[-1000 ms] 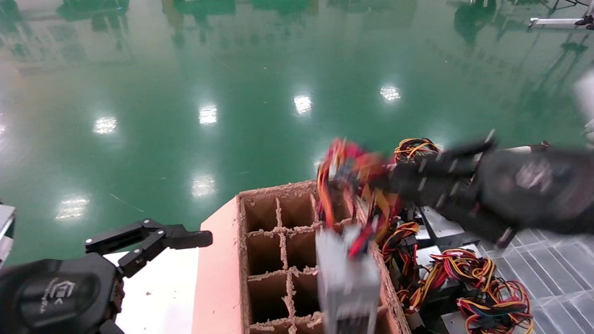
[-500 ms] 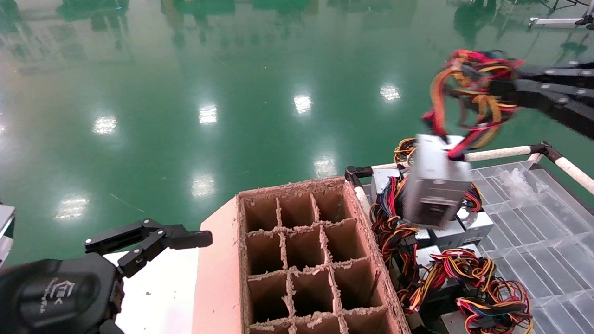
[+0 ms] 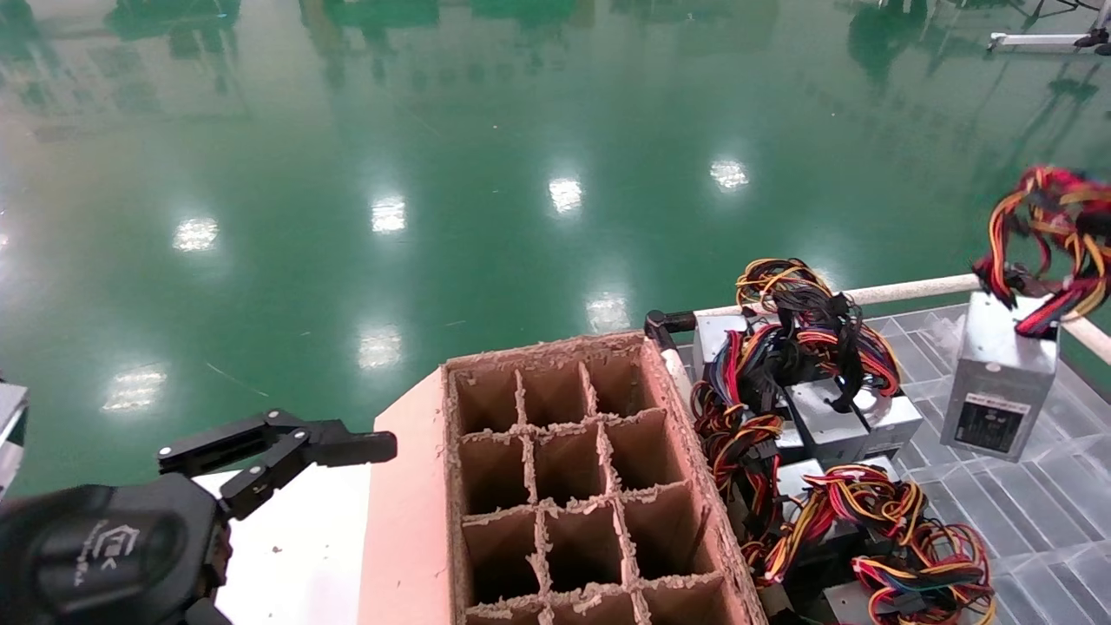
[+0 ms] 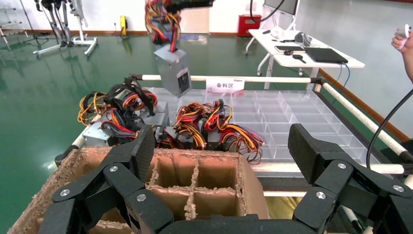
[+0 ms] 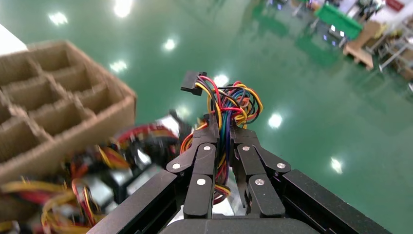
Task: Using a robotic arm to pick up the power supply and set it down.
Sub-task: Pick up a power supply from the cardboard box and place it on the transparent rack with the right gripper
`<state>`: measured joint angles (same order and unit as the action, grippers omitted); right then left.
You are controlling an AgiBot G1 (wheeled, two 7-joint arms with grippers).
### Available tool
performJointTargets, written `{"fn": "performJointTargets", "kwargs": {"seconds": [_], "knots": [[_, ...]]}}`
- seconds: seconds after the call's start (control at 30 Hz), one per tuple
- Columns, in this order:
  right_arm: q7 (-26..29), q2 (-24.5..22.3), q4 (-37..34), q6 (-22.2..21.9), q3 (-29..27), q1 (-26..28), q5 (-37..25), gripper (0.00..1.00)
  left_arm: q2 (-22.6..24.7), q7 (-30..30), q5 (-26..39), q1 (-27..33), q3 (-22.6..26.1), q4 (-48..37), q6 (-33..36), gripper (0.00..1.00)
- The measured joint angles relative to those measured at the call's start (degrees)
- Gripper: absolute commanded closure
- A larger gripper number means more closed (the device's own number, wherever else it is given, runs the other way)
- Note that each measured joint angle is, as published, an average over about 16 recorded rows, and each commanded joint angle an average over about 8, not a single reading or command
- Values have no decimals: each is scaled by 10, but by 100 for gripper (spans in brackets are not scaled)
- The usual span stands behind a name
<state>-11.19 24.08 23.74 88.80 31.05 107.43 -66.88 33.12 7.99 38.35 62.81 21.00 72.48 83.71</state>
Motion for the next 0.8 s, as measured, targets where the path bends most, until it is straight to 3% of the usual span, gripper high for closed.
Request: {"fn": "performJointTargets", "kwargs": {"seconds": [0.4,0.8], "knots": [[-77,29,-81,-1,39,22,-68,100,0,0,0,0,0,0,0,0],[-125,68,-141,3,62,22,-96,100,0,0,0,0,0,0,0,0]]}}
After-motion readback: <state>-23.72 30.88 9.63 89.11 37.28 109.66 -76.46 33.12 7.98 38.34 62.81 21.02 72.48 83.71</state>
